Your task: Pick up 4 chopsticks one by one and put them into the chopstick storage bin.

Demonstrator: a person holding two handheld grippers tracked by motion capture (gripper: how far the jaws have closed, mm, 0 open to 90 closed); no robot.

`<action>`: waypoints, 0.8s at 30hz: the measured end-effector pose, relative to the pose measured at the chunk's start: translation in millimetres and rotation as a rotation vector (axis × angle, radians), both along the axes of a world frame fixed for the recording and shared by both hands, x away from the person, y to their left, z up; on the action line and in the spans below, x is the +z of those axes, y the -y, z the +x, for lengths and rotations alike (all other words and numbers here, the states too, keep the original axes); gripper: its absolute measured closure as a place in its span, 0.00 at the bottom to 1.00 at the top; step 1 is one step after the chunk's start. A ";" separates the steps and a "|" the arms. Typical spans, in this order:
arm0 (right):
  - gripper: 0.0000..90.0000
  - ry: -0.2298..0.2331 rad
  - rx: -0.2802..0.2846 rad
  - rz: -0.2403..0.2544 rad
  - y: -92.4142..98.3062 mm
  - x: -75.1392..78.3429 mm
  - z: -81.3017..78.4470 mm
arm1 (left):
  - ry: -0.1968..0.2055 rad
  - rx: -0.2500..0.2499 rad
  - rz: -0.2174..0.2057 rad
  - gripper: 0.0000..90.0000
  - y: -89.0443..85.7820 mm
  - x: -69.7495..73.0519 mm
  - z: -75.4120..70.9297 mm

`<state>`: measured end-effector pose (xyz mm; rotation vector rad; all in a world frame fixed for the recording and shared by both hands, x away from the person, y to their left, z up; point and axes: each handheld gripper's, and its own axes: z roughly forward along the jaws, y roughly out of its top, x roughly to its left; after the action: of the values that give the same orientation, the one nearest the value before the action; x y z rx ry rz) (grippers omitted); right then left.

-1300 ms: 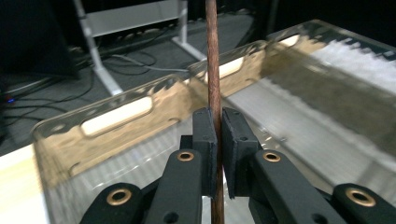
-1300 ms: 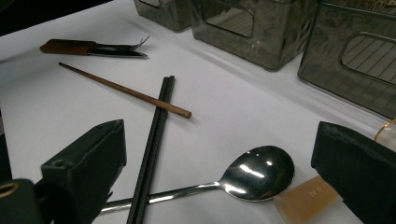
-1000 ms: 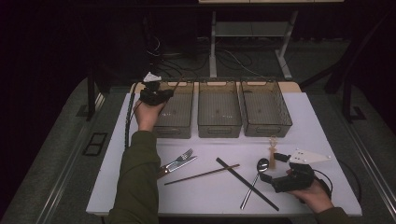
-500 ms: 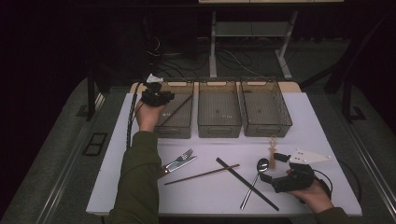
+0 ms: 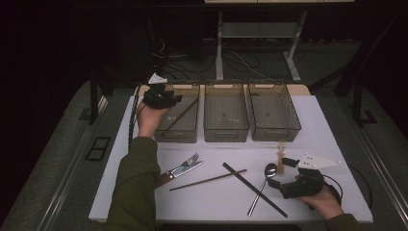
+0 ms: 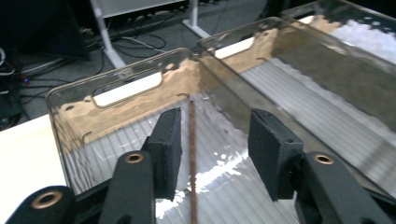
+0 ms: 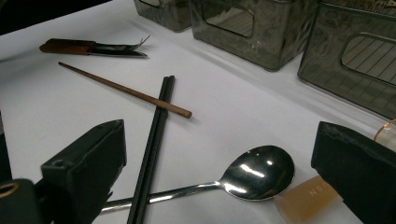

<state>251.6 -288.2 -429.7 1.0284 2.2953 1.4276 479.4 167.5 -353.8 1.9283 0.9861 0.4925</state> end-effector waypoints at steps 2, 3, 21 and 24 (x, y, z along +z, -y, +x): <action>0.04 0.001 0.001 0.000 -0.1 0.0 0.1 | 0.000 -0.013 0.006 0.58 -0.2 5.5 -5.5; 0.04 0.000 0.002 0.000 -0.2 0.0 0.2 | -0.002 -0.025 -0.005 0.57 0.1 7.8 -8.1; 0.04 0.003 -0.013 0.032 8.5 -3.5 0.9 | -0.003 -0.257 0.006 0.42 29.0 23.4 -75.1; 0.04 0.005 -0.001 0.032 6.6 -4.6 2.9 | -0.005 -0.294 0.016 0.40 36.2 18.5 -85.7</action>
<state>254.5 -294.8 -434.3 1.0339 2.2754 1.4690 393.7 131.3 -335.4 2.0461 0.6873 0.3263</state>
